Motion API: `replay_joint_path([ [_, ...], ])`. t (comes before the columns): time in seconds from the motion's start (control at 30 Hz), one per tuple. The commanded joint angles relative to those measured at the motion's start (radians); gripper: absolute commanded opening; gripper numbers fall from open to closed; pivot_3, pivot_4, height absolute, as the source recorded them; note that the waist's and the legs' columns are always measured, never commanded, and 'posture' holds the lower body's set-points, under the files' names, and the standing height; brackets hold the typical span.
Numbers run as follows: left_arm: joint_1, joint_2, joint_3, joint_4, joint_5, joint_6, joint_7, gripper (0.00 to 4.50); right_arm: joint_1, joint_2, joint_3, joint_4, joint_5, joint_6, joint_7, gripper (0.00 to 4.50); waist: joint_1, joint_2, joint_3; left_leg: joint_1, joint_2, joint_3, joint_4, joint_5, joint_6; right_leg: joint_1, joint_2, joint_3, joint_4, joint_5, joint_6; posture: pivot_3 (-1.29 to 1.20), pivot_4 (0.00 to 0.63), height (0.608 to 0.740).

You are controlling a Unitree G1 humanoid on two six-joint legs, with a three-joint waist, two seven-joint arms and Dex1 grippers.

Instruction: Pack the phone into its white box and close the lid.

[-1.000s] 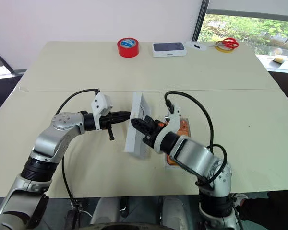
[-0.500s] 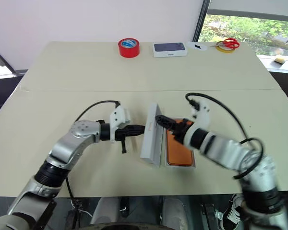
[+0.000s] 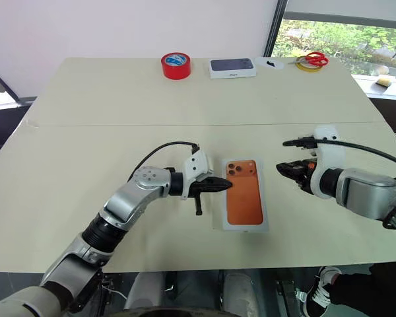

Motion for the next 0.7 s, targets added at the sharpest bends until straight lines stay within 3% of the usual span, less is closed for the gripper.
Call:
replay_joint_path([
  [0.03,-0.016,0.003,0.044,-0.023,-0.019,0.029,0.008,0.00,0.009,-0.020,-0.005,-0.061,-0.147,-0.013,0.089,0.11,-0.001,0.000,0.000,0.000,0.000,0.000,0.000,0.000,0.000,0.000,0.000,0.000,0.000,0.000,0.000,0.00,0.150,0.730],
  [0.13,-0.021,0.067,0.070,-0.043,-0.031,0.111,-0.015,0.00,0.024,-0.027,0.043,-0.100,-0.280,-0.015,0.150,0.02,-0.002,0.000,0.000,0.000,0.000,-0.001,0.000,0.000,0.000,0.000,0.000,0.000,0.000,0.000,0.000,0.00,0.150,0.730],
  [0.37,-0.007,0.191,0.044,-0.088,-0.024,0.171,-0.075,0.00,0.049,0.010,0.096,-0.163,-0.434,0.000,0.256,0.02,0.002,0.000,0.000,0.000,0.000,-0.001,0.000,0.000,0.000,0.000,0.000,0.000,0.000,0.000,0.000,0.00,0.150,0.730],
  [0.5,-0.001,0.180,-0.024,-0.063,0.030,0.150,-0.063,0.00,0.047,0.032,0.112,-0.180,-0.497,0.012,0.298,0.02,0.002,0.000,0.000,0.000,0.000,-0.001,0.000,0.000,0.000,0.000,-0.001,0.000,0.000,0.000,0.000,0.00,0.150,0.730],
  [0.7,-0.025,0.083,-0.067,-0.008,0.058,0.152,-0.025,0.00,0.049,0.062,0.124,-0.203,-0.580,0.032,0.337,0.02,0.000,0.000,0.000,0.000,0.000,-0.001,0.000,0.000,0.000,0.000,0.000,0.000,0.000,0.000,0.000,0.00,0.150,0.730],
])
